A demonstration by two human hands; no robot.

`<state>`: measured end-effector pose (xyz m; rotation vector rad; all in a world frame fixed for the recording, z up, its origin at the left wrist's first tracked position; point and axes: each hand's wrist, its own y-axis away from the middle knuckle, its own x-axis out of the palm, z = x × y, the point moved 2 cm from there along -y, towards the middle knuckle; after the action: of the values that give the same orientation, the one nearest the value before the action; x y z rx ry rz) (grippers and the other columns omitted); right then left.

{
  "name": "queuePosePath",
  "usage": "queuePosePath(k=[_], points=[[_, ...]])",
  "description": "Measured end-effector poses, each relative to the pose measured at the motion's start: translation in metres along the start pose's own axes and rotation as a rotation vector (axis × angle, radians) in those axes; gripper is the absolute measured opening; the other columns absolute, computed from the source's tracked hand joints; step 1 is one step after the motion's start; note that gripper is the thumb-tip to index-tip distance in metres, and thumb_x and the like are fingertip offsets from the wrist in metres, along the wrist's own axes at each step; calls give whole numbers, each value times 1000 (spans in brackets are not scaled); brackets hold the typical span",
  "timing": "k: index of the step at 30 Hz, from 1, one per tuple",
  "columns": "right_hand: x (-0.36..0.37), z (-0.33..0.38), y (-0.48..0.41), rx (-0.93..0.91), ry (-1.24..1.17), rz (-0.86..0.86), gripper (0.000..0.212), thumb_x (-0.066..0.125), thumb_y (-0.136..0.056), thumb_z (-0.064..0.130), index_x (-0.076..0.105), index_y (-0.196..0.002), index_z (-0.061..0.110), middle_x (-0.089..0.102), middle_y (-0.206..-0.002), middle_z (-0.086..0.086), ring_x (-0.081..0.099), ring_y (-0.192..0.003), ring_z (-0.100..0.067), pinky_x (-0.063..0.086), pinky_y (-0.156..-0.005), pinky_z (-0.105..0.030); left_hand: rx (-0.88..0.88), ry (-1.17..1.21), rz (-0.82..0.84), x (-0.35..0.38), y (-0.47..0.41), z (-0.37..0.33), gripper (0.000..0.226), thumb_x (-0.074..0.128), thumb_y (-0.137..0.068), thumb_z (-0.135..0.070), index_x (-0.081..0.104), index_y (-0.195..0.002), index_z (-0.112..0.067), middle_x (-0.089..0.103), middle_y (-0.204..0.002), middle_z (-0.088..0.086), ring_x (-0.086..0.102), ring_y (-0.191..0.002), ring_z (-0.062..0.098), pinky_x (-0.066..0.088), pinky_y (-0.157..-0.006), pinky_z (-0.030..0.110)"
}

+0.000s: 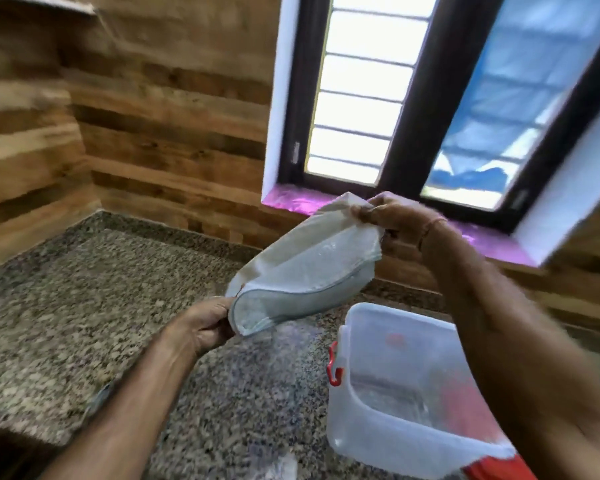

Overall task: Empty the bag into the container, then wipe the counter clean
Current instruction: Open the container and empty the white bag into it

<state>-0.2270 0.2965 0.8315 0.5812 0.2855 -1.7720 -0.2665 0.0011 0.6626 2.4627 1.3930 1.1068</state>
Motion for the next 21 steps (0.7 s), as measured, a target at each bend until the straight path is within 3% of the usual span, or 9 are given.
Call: queuePosePath(k=[2, 4, 7, 12, 15, 17, 20, 21], points=[[-29, -10, 25, -36, -50, -44, 27, 61, -102, 25, 67, -80, 10, 63, -47, 8, 56, -37, 0, 43, -37, -13, 15, -34, 54, 27, -8, 4, 38, 59, -82, 10, 65, -119, 6, 75, -92, 22, 76, -68, 29, 64, -65, 42], [-55, -30, 43, -59, -118, -85, 29, 60, -103, 24, 69, -80, 8, 67, -51, 6, 61, -42, -4, 48, -41, -16, 72, -13, 71, 54, -18, 14, 37, 53, -95, 12, 64, -128, 0, 74, -97, 22, 75, -69, 28, 64, -62, 43], [-91, -71, 65, -100, -209, -155, 27, 59, -103, 24, 72, -90, 4, 72, -62, 4, 65, -51, -6, 54, -49, -20, 178, -28, 80, 93, -30, 38, 40, 51, -98, 13, 60, -133, -4, 68, -117, 27, 74, -72, 29, 64, -59, 41], [-132, -146, 97, -111, -328, -267, 26, 58, -103, 22, 73, -92, 5, 74, -69, -1, 65, -53, -9, 55, -48, -23, 328, -63, -12, 150, -36, 83, 50, 59, -96, 10, 50, -140, -11, 67, -111, 17, 67, -78, 22, 62, -58, 33], [-148, -187, 108, -140, -411, -299, 30, 66, -96, 34, 75, -91, 6, 73, -83, -9, 64, -65, -14, 53, -60, -27, 399, -103, -23, 176, -34, 111, 47, 60, -96, 11, 49, -133, -15, 67, -110, 15, 70, -75, 18, 63, -57, 32], [-150, -211, 111, -151, -486, -293, 48, 75, -83, 52, 77, -95, 5, 73, -93, -15, 64, -75, -19, 53, -65, -30, 446, -143, 4, 185, -32, 124, 41, 66, -93, 5, 53, -123, -19, 70, -110, 12, 72, -76, 16, 63, -59, 33], [-142, -246, 114, -173, -554, -283, 53, 77, -78, 58, 79, -96, 7, 78, -89, -6, 67, -71, -11, 55, -62, -23, 499, -234, 59, 194, -30, 135, 39, 88, -78, -22, 61, -103, -31, 73, -104, 6, 71, -79, 12, 61, -63, 29], [-137, -256, 116, -177, -579, -274, 56, 79, -76, 59, 80, -98, 8, 78, -91, -5, 68, -72, -10, 56, -63, -22, 499, -249, 67, 195, -30, 138, 33, 87, -80, -29, 60, -99, -30, 72, -99, 6, 70, -75, 10, 60, -61, 27]])
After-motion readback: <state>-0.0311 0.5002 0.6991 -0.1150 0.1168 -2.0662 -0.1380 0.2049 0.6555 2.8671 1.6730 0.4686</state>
